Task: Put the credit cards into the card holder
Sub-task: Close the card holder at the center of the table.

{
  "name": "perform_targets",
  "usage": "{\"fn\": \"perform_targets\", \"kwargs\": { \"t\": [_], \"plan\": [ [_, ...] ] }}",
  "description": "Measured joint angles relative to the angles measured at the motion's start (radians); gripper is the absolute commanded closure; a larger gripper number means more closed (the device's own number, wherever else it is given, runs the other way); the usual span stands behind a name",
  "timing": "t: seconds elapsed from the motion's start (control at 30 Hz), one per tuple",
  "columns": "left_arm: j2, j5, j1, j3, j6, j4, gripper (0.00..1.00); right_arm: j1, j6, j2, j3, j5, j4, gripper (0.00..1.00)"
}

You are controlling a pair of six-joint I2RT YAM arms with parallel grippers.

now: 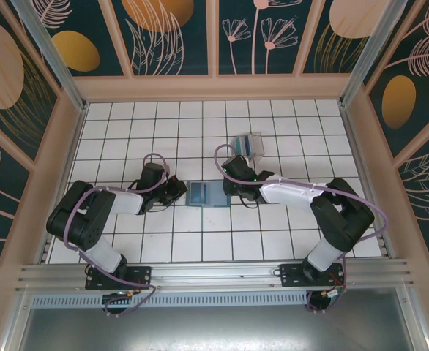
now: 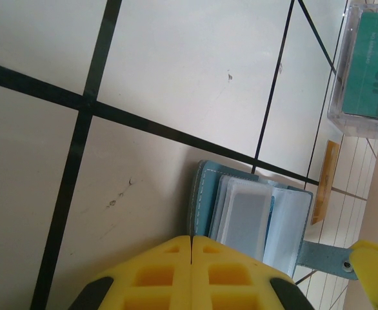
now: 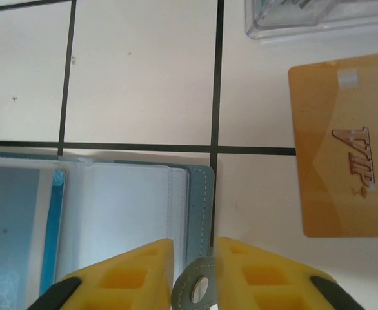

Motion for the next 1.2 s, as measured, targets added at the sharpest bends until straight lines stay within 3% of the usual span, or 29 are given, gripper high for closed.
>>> {"fn": "perform_targets", "kwargs": {
  "t": [0.2,0.57,1.2],
  "plan": [
    [0.000,0.002,0.000,0.000,0.000,0.000,1.00,-0.001,0.001,-0.002,-0.001,-0.003,-0.001,1.00],
    [-0.063,0.006,-0.029,0.039,0.001,-0.046,1.00,-0.033,0.030,-0.030,-0.072,-0.122,0.092,1.00],
    [-0.043,-0.032,-0.200,0.166,-0.073,-0.039,0.79,-0.183,0.191,0.025,-0.188,-0.451,0.399,1.00]
  ]
}}
